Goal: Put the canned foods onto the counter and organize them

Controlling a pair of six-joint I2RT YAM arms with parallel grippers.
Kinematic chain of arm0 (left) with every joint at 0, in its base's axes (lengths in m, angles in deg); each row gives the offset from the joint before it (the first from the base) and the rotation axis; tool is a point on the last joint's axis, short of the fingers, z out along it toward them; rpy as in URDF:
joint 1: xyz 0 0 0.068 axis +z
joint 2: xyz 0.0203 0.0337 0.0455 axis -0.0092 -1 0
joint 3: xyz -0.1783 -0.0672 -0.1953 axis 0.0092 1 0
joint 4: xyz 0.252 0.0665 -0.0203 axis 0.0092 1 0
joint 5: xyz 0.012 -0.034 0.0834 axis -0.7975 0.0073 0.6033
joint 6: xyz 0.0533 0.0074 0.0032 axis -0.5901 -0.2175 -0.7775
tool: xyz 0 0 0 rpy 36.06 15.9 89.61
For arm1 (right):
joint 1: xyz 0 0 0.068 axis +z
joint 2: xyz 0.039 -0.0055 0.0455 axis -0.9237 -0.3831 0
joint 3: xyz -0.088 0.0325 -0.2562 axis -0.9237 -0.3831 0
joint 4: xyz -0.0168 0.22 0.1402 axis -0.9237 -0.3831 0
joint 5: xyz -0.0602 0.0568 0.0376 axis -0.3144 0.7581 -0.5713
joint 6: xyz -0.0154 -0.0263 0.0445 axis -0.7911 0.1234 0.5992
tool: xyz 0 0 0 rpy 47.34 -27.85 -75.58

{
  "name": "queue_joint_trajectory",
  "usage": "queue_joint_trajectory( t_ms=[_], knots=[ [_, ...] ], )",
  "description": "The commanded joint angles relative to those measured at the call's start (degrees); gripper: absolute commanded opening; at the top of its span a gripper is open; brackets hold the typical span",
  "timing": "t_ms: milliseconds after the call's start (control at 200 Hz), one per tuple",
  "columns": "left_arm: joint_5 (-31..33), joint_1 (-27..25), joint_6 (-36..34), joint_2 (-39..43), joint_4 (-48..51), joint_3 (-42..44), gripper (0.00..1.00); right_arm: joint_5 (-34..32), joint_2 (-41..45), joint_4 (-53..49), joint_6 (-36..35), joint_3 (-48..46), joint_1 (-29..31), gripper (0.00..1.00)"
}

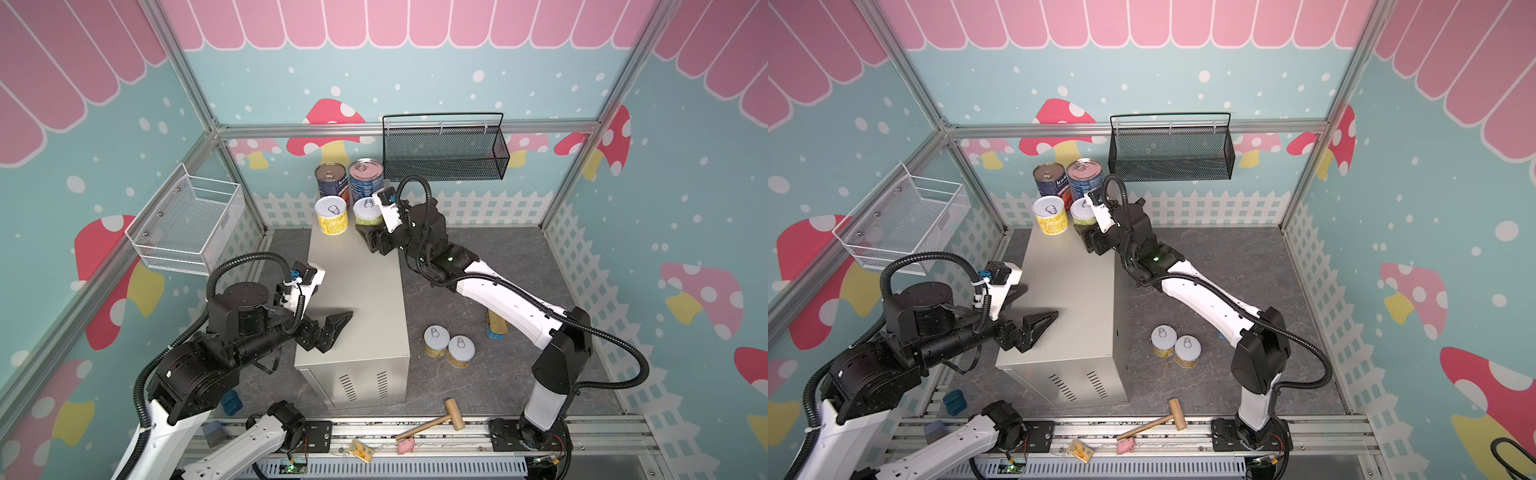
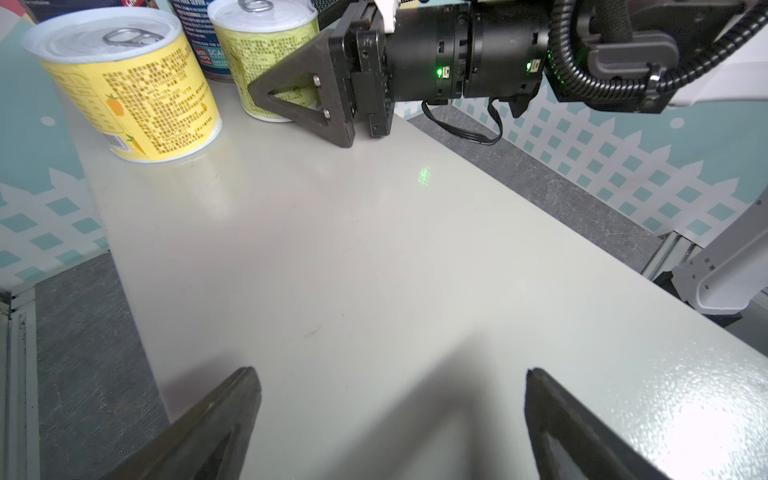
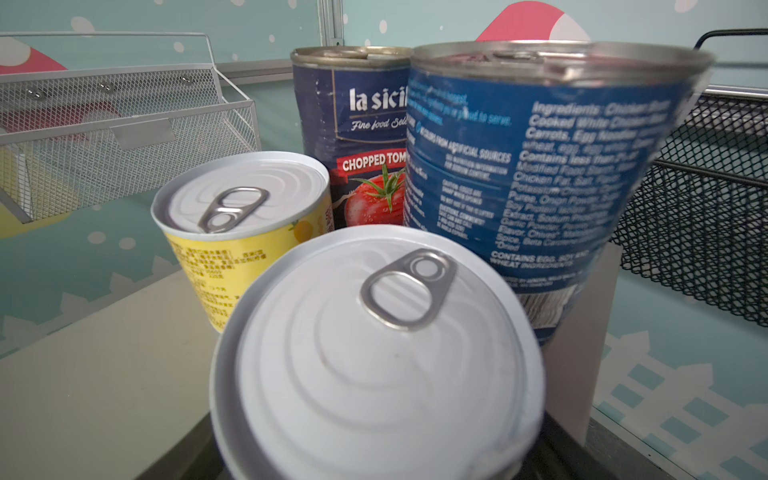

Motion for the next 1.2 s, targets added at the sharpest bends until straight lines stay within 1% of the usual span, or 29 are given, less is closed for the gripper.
queue_joint_trajectory(
  t_ms=[0,310,625,941,1046,1196],
  knots=[
    [0.5,-0.2,-1.4,0.6,-1.0,0.1,0.99,1.3,1.0,-1.9,-0.1,-2.2,1.1,0.79],
    [0.4,-0.2,-1.4,0.7,-1.0,0.2,0.99,1.9,0.9,-1.9,-0.4,-2.2,1.6,0.79],
    [0.5,-0.2,-1.3,0.7,-1.0,0.2,0.99,1.9,0.6,-2.3,-0.3,-2.0,1.7,0.82],
    [0.7,-0.2,-1.3,0.6,-1.0,0.0,0.99,1.6,2.1,-2.7,-0.3,-3.0,1.7,0.9],
    [1.0,-0.2,-1.2,0.4,-1.1,-0.3,0.99,0.7,4.3,-2.8,-0.3,-4.5,1.7,0.97],
    [2.9,-0.2,-0.6,0.1,-1.7,-0.7,0.99,-0.6,9.1,-3.0,-0.1,-8.4,1.7,0.99]
  ],
)
